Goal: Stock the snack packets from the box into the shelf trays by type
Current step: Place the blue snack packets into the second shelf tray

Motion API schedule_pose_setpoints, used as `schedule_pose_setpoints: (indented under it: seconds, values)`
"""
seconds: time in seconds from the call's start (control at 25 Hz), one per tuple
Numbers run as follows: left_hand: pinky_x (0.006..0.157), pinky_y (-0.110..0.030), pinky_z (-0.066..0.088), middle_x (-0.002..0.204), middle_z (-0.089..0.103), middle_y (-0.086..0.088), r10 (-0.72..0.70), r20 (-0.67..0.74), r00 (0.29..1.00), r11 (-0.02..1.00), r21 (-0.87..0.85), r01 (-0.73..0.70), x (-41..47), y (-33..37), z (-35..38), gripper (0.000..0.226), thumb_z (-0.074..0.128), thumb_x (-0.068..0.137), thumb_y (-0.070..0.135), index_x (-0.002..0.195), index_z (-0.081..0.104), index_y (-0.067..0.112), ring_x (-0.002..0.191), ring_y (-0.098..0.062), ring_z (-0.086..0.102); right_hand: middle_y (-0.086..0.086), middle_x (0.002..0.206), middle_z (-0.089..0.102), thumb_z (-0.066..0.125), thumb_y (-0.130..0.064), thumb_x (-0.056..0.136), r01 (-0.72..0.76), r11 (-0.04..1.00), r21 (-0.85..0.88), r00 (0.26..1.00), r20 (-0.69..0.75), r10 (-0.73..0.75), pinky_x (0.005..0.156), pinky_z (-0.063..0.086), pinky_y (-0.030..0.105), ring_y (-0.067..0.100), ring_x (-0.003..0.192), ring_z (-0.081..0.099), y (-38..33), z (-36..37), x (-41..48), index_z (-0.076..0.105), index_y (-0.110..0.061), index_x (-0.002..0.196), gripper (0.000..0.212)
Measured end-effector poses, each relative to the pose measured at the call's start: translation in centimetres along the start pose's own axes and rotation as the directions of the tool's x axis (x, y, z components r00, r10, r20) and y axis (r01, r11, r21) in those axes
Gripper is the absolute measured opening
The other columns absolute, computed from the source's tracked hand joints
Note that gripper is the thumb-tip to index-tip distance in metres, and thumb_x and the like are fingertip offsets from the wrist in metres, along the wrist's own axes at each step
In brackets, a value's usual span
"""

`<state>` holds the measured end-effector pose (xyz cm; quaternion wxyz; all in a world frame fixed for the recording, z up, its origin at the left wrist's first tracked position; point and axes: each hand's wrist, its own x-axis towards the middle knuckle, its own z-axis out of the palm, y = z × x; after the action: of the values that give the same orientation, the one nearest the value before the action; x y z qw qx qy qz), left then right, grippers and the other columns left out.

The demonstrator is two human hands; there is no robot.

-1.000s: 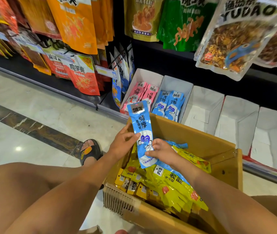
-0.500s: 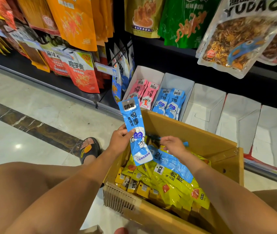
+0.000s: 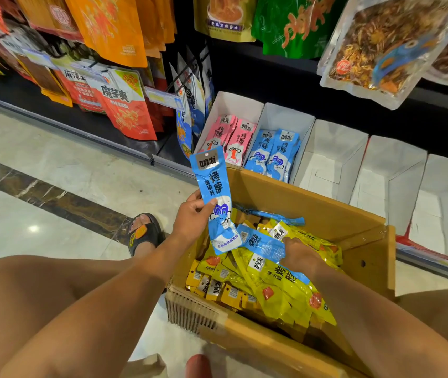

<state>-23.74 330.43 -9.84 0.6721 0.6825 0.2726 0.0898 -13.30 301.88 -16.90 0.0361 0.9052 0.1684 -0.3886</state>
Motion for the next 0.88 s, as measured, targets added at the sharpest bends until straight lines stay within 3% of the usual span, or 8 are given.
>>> schedule_pose_setpoints:
  seconds: [0.16, 0.28, 0.36, 0.44, 0.52, 0.68, 0.76, 0.88]
  values:
    - [0.085, -0.043, 0.062, 0.143, 0.059, 0.006, -0.003, -0.002, 1.0, 1.0, 0.022, 0.003, 0.1, -0.1, -0.1, 0.019, 0.067, 0.098, 0.019, 0.083, 0.078, 0.014, 0.111, -0.004, 0.068, 0.013, 0.141, 0.045, 0.061, -0.039, 0.095, -0.016, 0.998, -0.058, 0.998, -0.059, 0.013, 0.092, 0.049, 0.039, 0.031, 0.125, 0.053, -0.2, 0.1, -0.2, 0.035, -0.012, 0.145, 0.063]
    - [0.086, -0.043, 0.062, 0.145, 0.058, 0.005, -0.003, -0.004, 1.0, 1.0, 0.03, 0.003, 0.1, 0.0, -0.1, 0.018, 0.068, 0.098, 0.019, 0.083, 0.079, 0.016, 0.115, -0.008, 0.067, 0.008, 0.109, 0.059, 0.061, -0.046, 0.094, -0.017, 1.0, -0.001, 1.0, -0.012, 0.017, 0.066, 0.044, 0.033, 0.026, 0.094, 0.057, -0.4, -0.3, -0.1, 0.052, -0.015, 0.112, 0.037]
    - [0.087, -0.041, 0.062, 0.145, 0.058, 0.005, 0.009, 0.009, 1.0, 0.997, 0.075, -0.009, 0.0, 0.2, -0.2, 0.021, 0.067, 0.099, 0.018, 0.085, 0.079, 0.009, 0.114, -0.002, 0.066, 0.001, 0.081, 0.05, 0.064, -0.047, 0.093, -0.031, 0.996, 0.088, 0.999, 0.013, 0.03, 0.052, 0.032, 0.032, 0.022, 0.073, 0.051, -0.2, -1.0, -0.6, 0.043, -0.021, 0.082, 0.035]
    - [0.088, -0.043, 0.061, 0.143, 0.06, 0.005, 0.011, 0.03, 0.999, 0.992, 0.125, -0.015, 0.0, 0.7, -0.3, 0.026, 0.066, 0.1, 0.019, 0.088, 0.079, 0.0, 0.11, 0.003, 0.066, 0.0, 0.068, 0.04, 0.065, -0.044, 0.093, -0.026, 0.991, 0.132, 0.999, 0.03, 0.022, 0.049, 0.028, 0.03, 0.018, 0.059, 0.044, -0.2, -2.4, -1.6, 0.033, -0.023, 0.07, 0.045]
    - [0.087, -0.046, 0.061, 0.136, 0.067, 0.006, -0.006, 0.054, 0.999, 0.982, 0.19, -0.004, 0.2, 1.6, -0.6, 0.028, 0.066, 0.1, 0.023, 0.091, 0.08, 0.0, 0.104, -0.004, 0.071, 0.001, 0.067, 0.041, 0.064, -0.039, 0.094, -0.003, 0.988, 0.153, 1.0, 0.024, -0.001, 0.049, 0.028, 0.03, 0.017, 0.056, 0.042, -0.3, -4.4, -3.0, 0.036, -0.021, 0.068, 0.043]
    - [0.076, -0.055, 0.06, 0.086, 0.078, -0.009, -0.093, 0.025, 0.995, 0.924, 0.373, 0.077, 0.0, 4.0, -1.6, 0.049, 0.066, 0.094, 0.048, 0.084, 0.075, 0.001, 0.08, -0.027, 0.075, 0.0, 0.07, 0.051, 0.066, -0.035, 0.093, 0.092, 0.965, 0.246, 0.996, -0.045, -0.083, 0.054, 0.033, 0.029, 0.019, 0.066, 0.05, -0.9, -8.5, -6.0, 0.047, -0.02, 0.071, 0.033]
    - [0.075, -0.052, 0.06, 0.08, 0.078, -0.01, -0.103, 0.004, 0.995, 0.928, 0.361, 0.095, -0.3, 5.6, -2.0, 0.046, 0.066, 0.095, 0.048, 0.082, 0.076, 0.004, 0.078, -0.027, 0.075, -0.006, 0.073, 0.056, 0.067, -0.034, 0.093, 0.124, 0.949, 0.291, 0.991, -0.085, -0.103, 0.054, 0.037, 0.027, 0.012, 0.066, 0.053, -1.0, -10.6, -7.9, 0.055, -0.024, 0.078, 0.022]
    - [0.073, -0.043, 0.058, 0.084, 0.078, -0.01, -0.068, 0.031, 0.997, 0.947, 0.318, 0.055, -0.7, 9.0, -1.6, 0.037, 0.065, 0.099, 0.039, 0.085, 0.076, 0.006, 0.079, -0.028, 0.074, 0.003, 0.086, 0.067, 0.068, -0.023, 0.094, 0.177, 0.85, 0.496, 0.98, -0.165, -0.108, 0.06, 0.046, 0.026, 0.014, 0.069, 0.059, -1.0, -13.7, -11.4, 0.061, -0.016, 0.096, 0.01]
